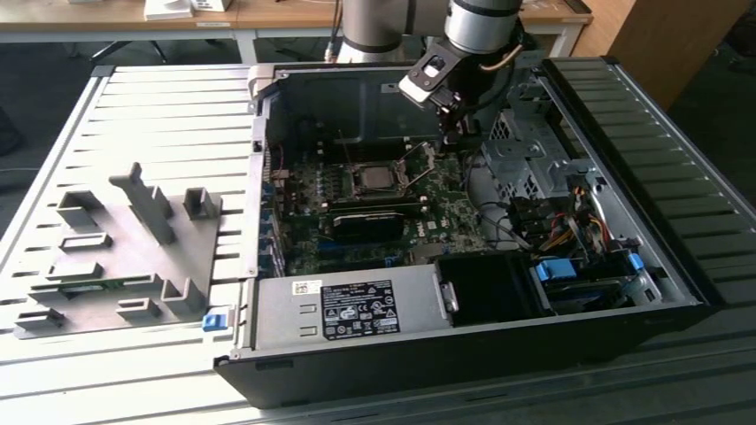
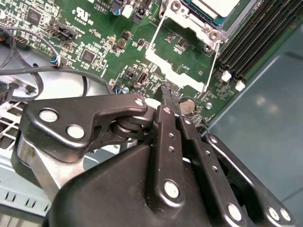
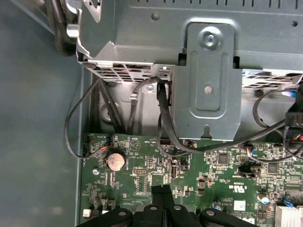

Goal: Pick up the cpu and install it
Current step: 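Close the cpu cover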

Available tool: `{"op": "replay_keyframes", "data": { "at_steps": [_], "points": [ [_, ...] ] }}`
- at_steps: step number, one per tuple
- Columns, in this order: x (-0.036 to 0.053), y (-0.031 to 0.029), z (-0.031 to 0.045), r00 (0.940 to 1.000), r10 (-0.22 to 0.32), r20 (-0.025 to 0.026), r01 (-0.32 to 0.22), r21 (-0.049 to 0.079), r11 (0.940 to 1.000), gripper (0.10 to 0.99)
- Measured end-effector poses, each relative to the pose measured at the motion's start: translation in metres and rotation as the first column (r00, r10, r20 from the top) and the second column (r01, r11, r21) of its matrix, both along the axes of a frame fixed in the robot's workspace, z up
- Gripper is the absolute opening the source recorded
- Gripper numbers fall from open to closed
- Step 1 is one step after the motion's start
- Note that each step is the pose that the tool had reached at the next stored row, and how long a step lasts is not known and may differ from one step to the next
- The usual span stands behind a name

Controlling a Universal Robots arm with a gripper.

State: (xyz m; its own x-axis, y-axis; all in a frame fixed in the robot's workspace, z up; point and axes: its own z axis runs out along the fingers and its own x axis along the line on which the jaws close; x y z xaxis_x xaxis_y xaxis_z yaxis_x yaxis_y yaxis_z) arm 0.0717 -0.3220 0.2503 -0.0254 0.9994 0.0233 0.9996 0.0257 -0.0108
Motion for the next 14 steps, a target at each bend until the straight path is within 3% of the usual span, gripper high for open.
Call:
{"op": "replay_keyframes", "data": {
  "at_steps": [5, 8, 14],
  "points": [
    [0.0011, 0.0003, -0.0078, 1.0000, 0.000, -0.0032, 0.000, 0.000, 1.0000, 0.106],
    [-0.0005, 0.0003, -0.0086, 1.0000, 0.000, -0.0034, 0.000, 0.000, 1.0000, 0.106],
    [-0.0145, 0.0003, -0.0087, 1.0000, 0.000, -0.0033, 0.000, 0.001, 1.0000, 0.106]
  ]
}}
